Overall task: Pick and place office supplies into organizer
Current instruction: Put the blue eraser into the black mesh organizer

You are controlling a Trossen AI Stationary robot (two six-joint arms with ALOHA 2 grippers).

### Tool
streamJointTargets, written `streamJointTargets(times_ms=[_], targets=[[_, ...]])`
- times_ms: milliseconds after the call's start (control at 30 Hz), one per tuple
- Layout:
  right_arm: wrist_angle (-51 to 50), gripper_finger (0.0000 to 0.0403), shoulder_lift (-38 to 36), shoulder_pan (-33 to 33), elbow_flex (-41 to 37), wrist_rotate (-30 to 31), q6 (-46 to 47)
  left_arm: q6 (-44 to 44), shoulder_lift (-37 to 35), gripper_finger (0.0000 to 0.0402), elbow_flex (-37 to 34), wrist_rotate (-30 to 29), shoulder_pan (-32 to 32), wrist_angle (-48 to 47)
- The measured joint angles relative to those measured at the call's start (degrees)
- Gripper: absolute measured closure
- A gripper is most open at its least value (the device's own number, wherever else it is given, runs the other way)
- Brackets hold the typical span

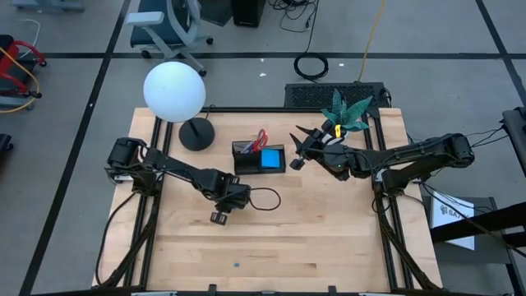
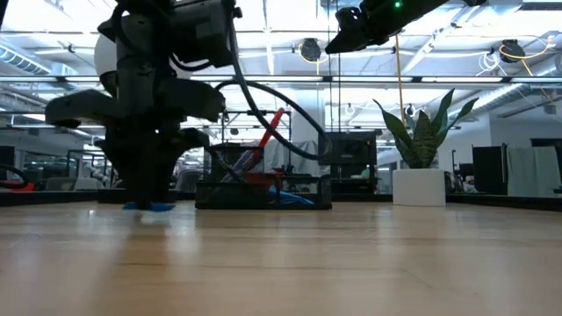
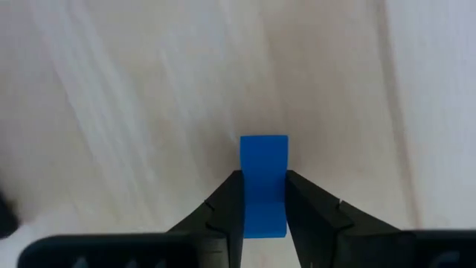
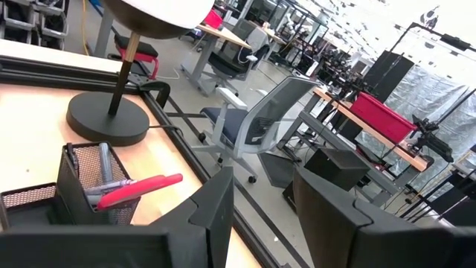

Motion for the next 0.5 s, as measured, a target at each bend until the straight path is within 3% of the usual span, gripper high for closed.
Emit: streamJointTargets(times_ms=[267, 500], targets=[[0.0, 0.0271, 0.0, 0.0, 0.0, 0.0, 0.0, 0.9, -1.3, 0.0309, 1.2, -3.8, 0.1, -1.5], [0.0, 0.0271, 0.0, 0.0, 0.0, 0.0, 0.0, 2.5, -1.3, 0.0309, 5.3, -10.5, 0.1, -3.6]])
